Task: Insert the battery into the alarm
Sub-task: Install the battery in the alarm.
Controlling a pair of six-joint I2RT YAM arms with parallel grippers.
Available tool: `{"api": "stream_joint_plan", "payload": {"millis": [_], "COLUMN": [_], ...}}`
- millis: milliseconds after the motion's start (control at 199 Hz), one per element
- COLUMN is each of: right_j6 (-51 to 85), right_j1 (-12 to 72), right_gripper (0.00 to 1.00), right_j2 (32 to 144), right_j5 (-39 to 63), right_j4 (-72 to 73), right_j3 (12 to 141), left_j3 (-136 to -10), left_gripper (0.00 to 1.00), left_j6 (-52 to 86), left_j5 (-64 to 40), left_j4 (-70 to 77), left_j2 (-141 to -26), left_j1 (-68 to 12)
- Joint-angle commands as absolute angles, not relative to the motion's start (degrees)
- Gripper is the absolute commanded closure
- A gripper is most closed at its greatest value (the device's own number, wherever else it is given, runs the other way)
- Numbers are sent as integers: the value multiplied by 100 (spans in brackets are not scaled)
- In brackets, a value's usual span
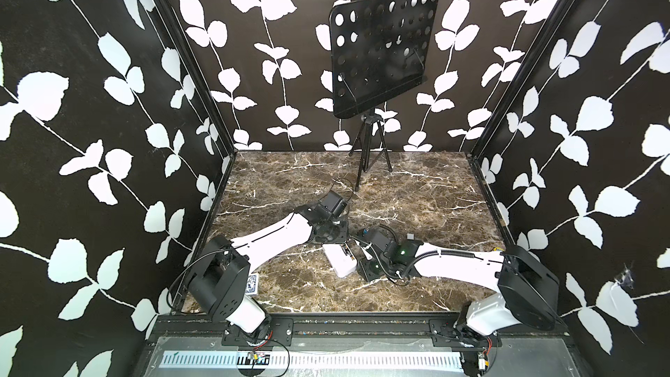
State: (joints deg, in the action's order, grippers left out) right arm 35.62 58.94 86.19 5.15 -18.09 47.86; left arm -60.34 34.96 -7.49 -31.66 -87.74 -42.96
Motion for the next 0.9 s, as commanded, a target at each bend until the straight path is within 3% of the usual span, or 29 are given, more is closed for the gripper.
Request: {"api": "stream_joint_plan", "payload": {"millis": [0,211,382,487,673,899], "right_j6": [3603,3605,3618,3616,3620,3615], "right_j1": [5934,5939,5947,5951,5970,5984], "right_gripper": [64,65,65,65,65,65], "right_j2": [8620,8673,8753,8799,8847,8890], "right_j5": [455,514,578,593,593,595], "right_j4": [-1762,-1706,-1663,-1668,-1653,-1635], "right_j3": [4755,4764,4789,4819,4836,4869], "left_j3": [-6083,-6065,-6056,-6056,-6080,-6205], "left_gripper": [77,87,87,81,80,88], "left_j6": [3382,3340,3317,3288,3255,3252], "left_j5": [-828,-776,-738,-721,-684,-824], "left_j4": [-3397,-3392,-3375,-3366,-3306,-3222], "left_j2": [-8864,-8999,-9039,-9086,-9147,-9359], "left_j1": [-4286,-4287,-4284,-4281,-4293,-4285]}}
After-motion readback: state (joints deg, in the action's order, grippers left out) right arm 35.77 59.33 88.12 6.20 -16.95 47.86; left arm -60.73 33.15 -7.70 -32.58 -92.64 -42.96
